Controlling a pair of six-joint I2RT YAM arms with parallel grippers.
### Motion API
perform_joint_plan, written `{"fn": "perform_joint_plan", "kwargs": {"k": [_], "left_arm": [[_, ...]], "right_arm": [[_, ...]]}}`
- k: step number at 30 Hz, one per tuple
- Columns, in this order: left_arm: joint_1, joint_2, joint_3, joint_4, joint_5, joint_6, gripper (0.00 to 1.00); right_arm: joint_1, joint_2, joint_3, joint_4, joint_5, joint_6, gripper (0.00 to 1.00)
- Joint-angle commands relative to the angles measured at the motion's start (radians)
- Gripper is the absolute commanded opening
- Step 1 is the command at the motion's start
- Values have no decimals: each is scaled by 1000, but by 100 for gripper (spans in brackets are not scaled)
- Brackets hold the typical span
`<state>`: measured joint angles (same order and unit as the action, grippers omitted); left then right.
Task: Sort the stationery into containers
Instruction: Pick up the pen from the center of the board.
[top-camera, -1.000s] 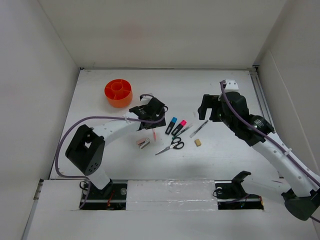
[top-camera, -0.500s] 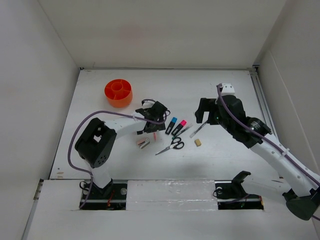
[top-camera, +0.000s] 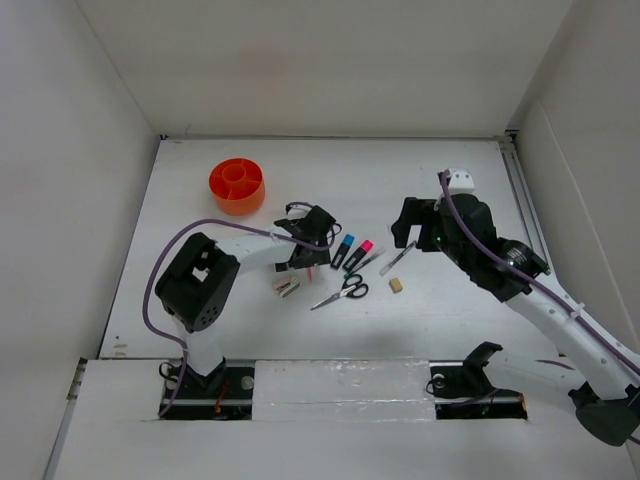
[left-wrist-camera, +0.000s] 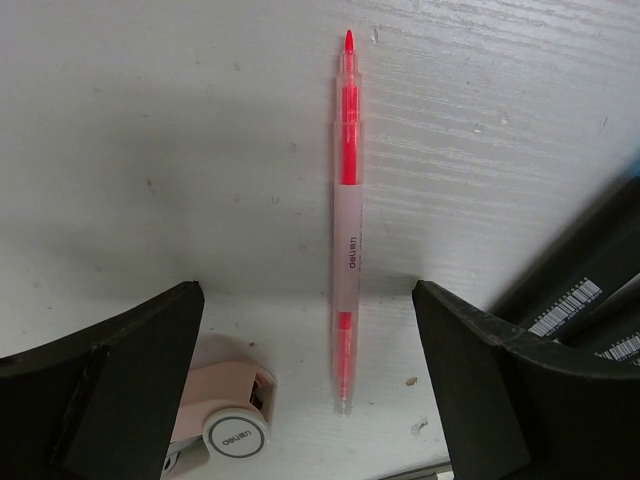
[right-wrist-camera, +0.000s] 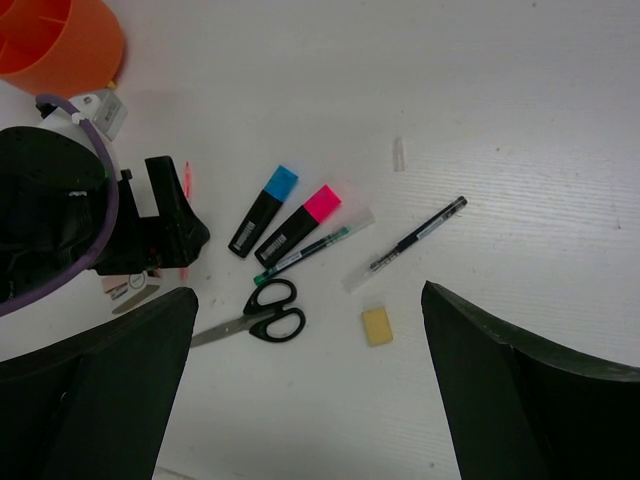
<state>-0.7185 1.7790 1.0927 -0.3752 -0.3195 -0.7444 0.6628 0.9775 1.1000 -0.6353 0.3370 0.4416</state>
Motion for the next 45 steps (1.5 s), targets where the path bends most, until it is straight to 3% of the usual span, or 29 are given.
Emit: {"fn": "perform_joint_plan", "kwargs": {"k": [1,10,20,28,30,38,45], "left_arm": [[-1,40,-7,-7,8,-3,83],[-19,97,4,-27,8,-12,68],[-19,146,24,-27,17,-3,32],[-19,175,-14,19,75,7,13],[-19,186,-25,47,91,7,0],[-19,178,-57,111,160,27,0],[-19,-6,-22,35,67,48,0]], "right_arm": [[11,-16,-3,42,16,6,100],[11,-34,-22,42,16,16,100],[20,-53,-31,42,16,16,100],[20,-62,-31,42,16,16,100],[20,-62,-31,42,16,16,100],[-17,3,-54,98,-45,5,100],[-138,159,-54,196,-164,-4,100]]}}
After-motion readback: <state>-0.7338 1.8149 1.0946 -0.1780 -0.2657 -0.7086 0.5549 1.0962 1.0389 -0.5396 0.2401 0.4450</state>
